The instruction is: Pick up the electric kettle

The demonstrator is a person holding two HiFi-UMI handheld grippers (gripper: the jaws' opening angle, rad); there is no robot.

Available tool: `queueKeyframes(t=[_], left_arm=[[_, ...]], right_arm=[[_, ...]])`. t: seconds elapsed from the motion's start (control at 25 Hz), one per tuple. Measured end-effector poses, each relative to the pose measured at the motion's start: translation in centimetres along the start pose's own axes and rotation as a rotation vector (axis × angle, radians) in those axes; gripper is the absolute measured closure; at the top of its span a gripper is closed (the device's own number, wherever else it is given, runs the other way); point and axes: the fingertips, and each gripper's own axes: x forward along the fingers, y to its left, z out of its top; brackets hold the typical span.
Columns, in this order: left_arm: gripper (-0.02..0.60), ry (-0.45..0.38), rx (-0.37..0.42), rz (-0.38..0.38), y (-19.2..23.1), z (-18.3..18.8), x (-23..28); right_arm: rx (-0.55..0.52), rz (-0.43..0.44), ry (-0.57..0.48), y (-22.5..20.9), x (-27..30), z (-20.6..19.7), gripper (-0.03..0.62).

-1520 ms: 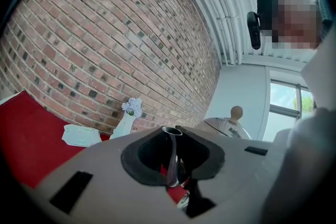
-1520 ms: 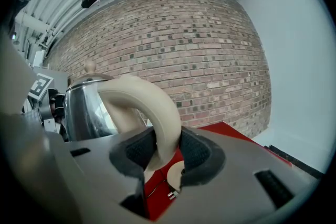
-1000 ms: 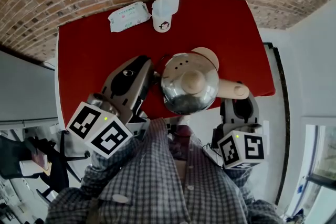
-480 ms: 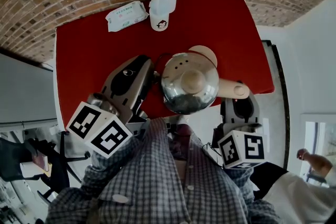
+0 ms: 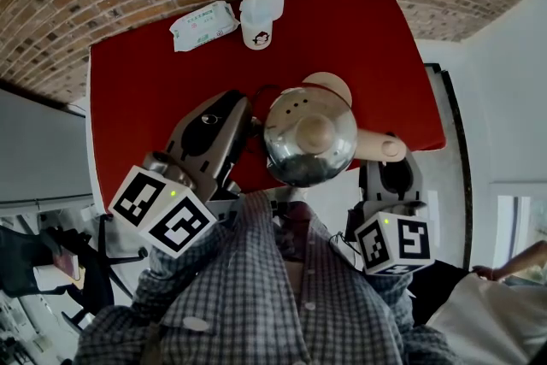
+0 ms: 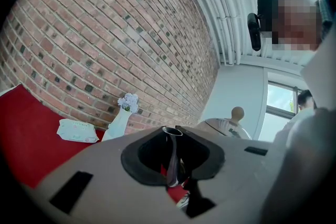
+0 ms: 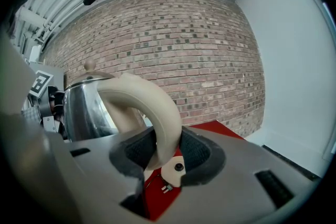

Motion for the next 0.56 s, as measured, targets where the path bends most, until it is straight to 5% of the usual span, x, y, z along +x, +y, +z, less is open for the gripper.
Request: queueKeyframes(t=[0.56], left_arm=[[0.522, 0.008, 0.005, -0.004, -0.17, -0.32, 0.03]], right_arm=[[-0.003, -0.005, 0.008, -0.17, -0.21, -0.39, 0.453]])
